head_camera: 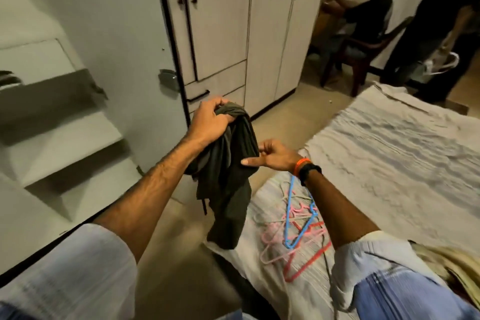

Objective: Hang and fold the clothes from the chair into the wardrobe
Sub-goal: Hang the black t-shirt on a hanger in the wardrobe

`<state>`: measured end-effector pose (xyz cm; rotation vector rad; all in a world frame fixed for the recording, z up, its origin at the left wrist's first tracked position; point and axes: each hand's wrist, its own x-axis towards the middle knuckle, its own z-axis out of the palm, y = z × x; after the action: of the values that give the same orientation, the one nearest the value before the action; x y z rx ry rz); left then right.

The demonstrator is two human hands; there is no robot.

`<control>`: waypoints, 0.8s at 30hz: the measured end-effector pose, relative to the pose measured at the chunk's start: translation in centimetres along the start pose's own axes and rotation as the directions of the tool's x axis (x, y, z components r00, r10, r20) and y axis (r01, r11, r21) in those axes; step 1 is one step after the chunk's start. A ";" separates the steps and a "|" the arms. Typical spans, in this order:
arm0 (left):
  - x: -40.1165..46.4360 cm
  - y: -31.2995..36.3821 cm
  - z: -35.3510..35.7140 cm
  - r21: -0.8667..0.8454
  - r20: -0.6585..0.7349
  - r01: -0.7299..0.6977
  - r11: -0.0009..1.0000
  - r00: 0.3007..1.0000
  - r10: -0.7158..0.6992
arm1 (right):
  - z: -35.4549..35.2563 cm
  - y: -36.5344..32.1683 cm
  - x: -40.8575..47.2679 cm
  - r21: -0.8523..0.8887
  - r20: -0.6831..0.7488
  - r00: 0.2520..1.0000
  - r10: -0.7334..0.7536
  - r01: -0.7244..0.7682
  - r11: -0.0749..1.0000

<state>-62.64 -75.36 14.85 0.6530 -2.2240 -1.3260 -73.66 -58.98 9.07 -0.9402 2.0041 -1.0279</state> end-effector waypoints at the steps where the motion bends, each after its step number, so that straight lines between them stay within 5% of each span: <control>1: -0.1 -0.8 -2.1 -0.011 -0.052 0.027 1.000 0.998 -0.028 | 1.6 -0.8 0.9 0.024 -0.005 0.999 -0.031 0.031 0.999; 5: -1.3 -4.0 -8.3 -0.017 -0.191 0.144 0.989 0.971 -0.145 | 5.8 -4.6 3.6 0.304 -0.119 0.989 -0.090 0.122 0.945; 9: -3.1 -7.6 -14.0 0.068 -0.155 0.306 0.950 0.944 -0.293 | 10.1 -10.1 6.0 0.412 -0.176 0.961 -0.213 0.268 0.871; 14: -5.2 -10.6 -17.8 0.168 -0.129 0.403 0.900 0.914 -0.385 | 14.4 -15.7 9.6 0.439 -0.045 0.938 -0.343 0.327 0.837; 24: -4.9 -10.1 -20.4 0.100 -0.460 0.385 0.918 0.835 -0.300 | 16.5 -18.8 13.7 0.231 0.288 0.834 -0.470 0.416 0.880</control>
<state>-44.81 -90.26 13.79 1.3369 -1.9241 -0.9914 -61.73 -84.34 14.40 -1.4302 1.4247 -1.1575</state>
